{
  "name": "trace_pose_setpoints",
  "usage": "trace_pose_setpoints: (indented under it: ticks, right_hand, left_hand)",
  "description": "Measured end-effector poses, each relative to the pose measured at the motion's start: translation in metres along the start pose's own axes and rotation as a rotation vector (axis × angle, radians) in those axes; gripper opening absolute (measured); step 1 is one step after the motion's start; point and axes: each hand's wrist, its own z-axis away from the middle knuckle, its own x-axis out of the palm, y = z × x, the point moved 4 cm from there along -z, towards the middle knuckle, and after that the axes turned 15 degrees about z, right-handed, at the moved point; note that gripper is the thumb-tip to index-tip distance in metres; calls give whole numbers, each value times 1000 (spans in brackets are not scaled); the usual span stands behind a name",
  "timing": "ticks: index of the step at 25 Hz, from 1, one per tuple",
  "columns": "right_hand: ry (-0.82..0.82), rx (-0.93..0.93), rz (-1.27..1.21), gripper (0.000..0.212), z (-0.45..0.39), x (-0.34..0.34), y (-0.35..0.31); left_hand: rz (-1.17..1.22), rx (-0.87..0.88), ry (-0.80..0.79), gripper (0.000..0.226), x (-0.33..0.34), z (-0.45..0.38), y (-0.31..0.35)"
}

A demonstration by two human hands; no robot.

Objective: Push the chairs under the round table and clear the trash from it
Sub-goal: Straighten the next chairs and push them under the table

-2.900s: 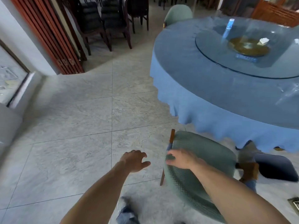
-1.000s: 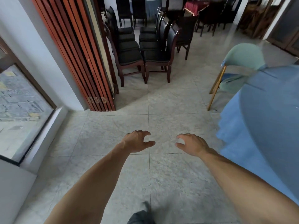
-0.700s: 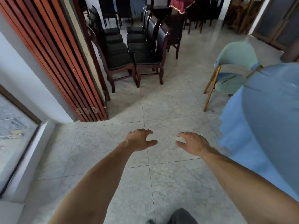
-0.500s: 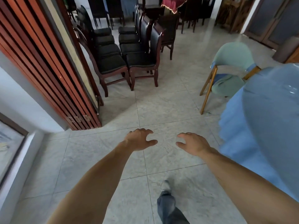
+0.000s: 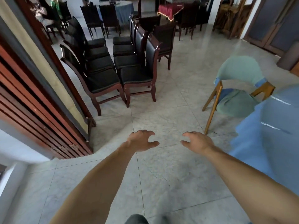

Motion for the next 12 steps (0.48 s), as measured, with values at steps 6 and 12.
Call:
trace_pose_setpoints:
  ticks: [6, 12]
  right_hand:
    - [7, 30, -9, 51, -122, -30, 10]
    - [-38, 73, -9, 51, -262, -58, 12]
  left_hand:
    - [-21, 2, -15, 67, -61, -119, -29]
    - [-48, 92, -75, 69, -129, -265, -57]
